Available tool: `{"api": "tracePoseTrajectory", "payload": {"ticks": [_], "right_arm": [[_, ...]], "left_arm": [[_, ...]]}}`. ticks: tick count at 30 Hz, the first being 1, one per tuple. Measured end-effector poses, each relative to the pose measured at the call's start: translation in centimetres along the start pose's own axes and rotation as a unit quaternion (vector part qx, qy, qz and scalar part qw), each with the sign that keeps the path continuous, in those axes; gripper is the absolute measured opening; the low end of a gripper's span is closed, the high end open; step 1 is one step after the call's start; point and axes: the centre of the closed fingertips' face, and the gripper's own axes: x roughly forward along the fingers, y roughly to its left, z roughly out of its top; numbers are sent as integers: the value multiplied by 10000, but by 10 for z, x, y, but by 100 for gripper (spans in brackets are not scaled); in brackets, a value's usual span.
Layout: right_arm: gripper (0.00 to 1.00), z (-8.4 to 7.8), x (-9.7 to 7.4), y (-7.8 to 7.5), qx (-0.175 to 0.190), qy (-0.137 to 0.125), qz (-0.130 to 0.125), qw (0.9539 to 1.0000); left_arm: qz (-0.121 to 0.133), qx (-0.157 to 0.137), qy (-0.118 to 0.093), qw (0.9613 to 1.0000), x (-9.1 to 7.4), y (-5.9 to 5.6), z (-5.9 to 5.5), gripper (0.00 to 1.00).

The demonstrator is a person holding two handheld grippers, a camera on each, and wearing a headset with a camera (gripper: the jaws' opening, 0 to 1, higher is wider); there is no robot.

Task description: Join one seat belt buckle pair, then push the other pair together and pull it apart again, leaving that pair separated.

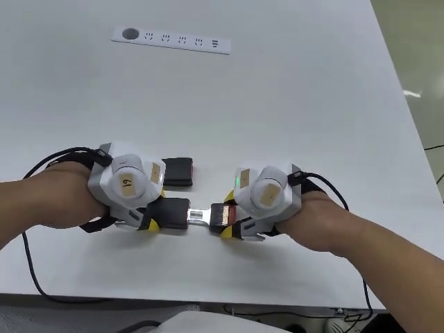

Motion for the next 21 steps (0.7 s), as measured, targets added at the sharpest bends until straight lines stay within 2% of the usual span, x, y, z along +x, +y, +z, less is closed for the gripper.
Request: {"api": "tracePoseTrajectory", "payload": {"ticks": [5,9,17,21], "right_arm": [[33,5,6,3,-92,-38,-12,9999],[33,12,8,2,10,-240,-28,9997],[32,12,7,3,17,-223,-38,9997],[32,14,10,0,15,-171,-67,9998]], "left_arm": [[19,-5,-26,10000,0,1,-1,33],[3,16,-35,10000,0,1,-2,33],[-17,-15,-76,10000,0,1,0,32],[30,-47,-7,10000,0,0,0,32]]}}
